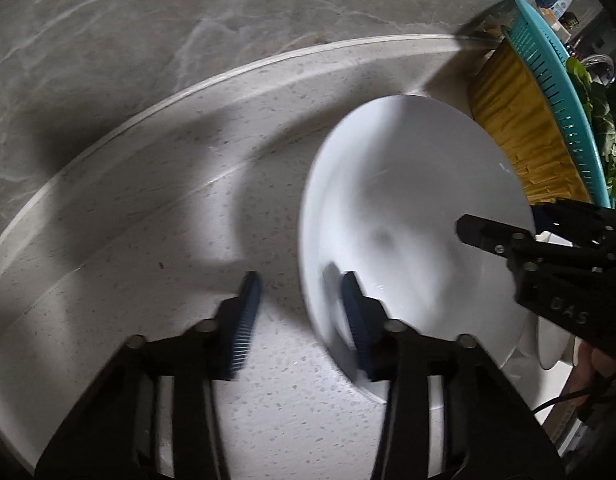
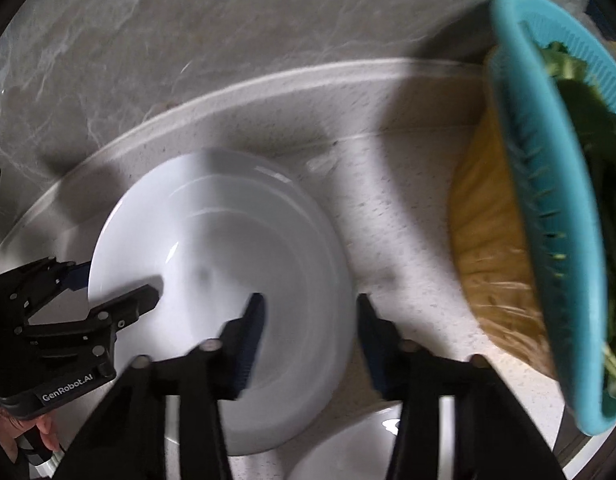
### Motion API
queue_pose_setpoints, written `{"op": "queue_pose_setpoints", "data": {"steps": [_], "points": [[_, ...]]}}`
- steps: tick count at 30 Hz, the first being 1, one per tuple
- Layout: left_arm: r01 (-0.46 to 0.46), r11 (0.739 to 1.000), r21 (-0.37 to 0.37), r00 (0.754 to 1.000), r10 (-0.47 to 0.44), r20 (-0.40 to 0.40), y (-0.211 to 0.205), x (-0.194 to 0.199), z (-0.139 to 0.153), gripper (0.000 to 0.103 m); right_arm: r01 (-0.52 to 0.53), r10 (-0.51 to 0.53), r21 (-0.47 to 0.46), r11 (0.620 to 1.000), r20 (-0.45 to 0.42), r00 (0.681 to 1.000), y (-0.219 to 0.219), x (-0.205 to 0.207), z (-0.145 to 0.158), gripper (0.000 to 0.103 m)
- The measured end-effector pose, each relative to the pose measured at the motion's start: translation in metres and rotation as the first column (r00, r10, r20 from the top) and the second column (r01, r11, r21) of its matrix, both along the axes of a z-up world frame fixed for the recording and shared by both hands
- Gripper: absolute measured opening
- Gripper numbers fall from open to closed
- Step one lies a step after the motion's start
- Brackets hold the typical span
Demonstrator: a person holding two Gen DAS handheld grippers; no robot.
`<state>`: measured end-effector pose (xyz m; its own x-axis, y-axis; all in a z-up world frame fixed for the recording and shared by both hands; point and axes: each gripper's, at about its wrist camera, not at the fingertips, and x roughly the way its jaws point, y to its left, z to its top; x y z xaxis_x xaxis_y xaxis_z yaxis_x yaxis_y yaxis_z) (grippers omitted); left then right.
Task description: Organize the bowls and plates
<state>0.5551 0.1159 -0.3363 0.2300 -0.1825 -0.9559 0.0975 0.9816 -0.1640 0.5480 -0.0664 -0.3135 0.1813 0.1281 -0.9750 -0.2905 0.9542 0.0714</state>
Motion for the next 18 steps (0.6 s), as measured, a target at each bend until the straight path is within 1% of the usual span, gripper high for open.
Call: {"op": "queue_pose_setpoints", "data": {"steps": [1,2,3,4,6,10,12,15,18], "points": [[0.002,1.000,0.006,1.000,-0.002,0.002,-0.005,-0.001,0.000,0.023,-0.002,0.002,0.001,1.000,0.000,1.000,0.000,0.000,0.000,0.036],[0.006,1.000,0.014,1.000,-0.006,0.008,-0.009,-0.001,0.000,0.012,-0.003,0.003,0.004,1.000,-0.002,1.000,0.001,-0.001,-0.001,0.030],[0.003,1.000,0.029,1.000,-0.003,0.014,-0.009,-0.001,0.001,0.013,-0.004,0.004,0.002,1.000,-0.002,1.000,0.002,-0.001,-0.001,0.024],[-0.005,1.000,0.026,1.000,0.004,0.016,-0.007,-0.001,0.002,0.012,-0.005,0.005,0.002,1.000,-0.002,1.000,0.001,-0.001,0.000,0.015],[-0.009,1.000,0.017,1.000,0.009,0.017,-0.003,0.000,0.002,0.012,-0.008,0.008,0.009,1.000,-0.005,1.000,0.002,-0.001,0.000,0.014],[-0.008,1.000,0.024,1.000,0.008,0.020,0.005,-0.004,0.005,0.012,-0.013,0.013,0.017,1.000,0.000,1.000,-0.001,0.003,0.001,0.014],[-0.012,1.000,0.027,1.000,0.012,0.024,0.009,-0.005,0.006,0.011,-0.014,0.014,0.025,1.000,0.006,1.000,-0.011,-0.001,0.008,0.014],[-0.023,0.999,0.038,0.999,0.021,0.039,0.016,-0.012,0.009,0.011,-0.026,0.025,0.034,0.999,0.008,1.000,-0.013,-0.007,0.012,0.013],[-0.030,0.999,0.044,0.998,0.027,0.054,0.023,-0.022,0.018,0.011,-0.042,0.042,0.036,0.998,0.027,0.999,-0.002,-0.017,0.022,0.013]]}}
